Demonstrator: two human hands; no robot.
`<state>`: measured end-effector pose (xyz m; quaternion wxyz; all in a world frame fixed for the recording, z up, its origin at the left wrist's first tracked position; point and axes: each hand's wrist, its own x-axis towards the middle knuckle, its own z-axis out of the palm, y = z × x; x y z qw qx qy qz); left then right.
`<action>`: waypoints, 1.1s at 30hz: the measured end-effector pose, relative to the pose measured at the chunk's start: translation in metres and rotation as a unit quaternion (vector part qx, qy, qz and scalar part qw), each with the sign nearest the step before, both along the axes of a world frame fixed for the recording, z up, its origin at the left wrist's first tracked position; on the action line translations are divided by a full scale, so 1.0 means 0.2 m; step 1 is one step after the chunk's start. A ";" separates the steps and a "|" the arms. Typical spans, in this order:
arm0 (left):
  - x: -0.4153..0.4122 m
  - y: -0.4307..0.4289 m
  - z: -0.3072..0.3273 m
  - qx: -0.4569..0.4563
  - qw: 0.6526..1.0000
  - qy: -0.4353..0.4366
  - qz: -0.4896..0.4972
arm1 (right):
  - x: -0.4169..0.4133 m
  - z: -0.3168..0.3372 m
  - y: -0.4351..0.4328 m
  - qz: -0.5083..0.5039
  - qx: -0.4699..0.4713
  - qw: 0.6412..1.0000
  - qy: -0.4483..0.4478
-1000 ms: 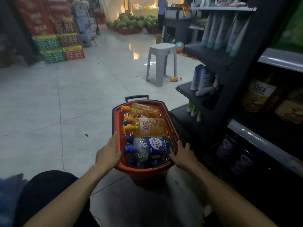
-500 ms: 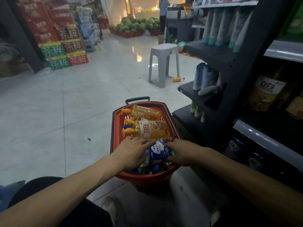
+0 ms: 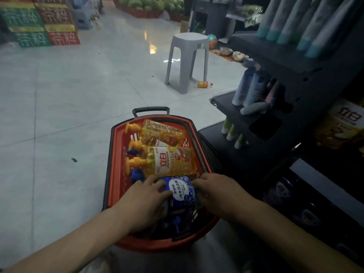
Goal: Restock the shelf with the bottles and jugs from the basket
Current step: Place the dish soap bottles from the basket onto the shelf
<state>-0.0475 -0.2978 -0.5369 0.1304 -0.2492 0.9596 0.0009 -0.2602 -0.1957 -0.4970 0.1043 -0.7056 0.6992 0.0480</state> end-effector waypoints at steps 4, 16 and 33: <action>0.01 0.03 -0.02 -0.008 1.000 -0.006 -0.013 | 0.06 -0.03 -0.09 -0.002 -0.014 1.000 -0.026; 0.09 0.07 -0.06 0.006 1.000 -0.017 -0.005 | 0.05 -0.10 -0.71 -0.054 0.000 0.998 -0.040; 0.06 0.07 0.02 0.041 0.998 -0.051 0.006 | 0.06 -0.12 -1.00 -0.052 0.151 0.981 -0.108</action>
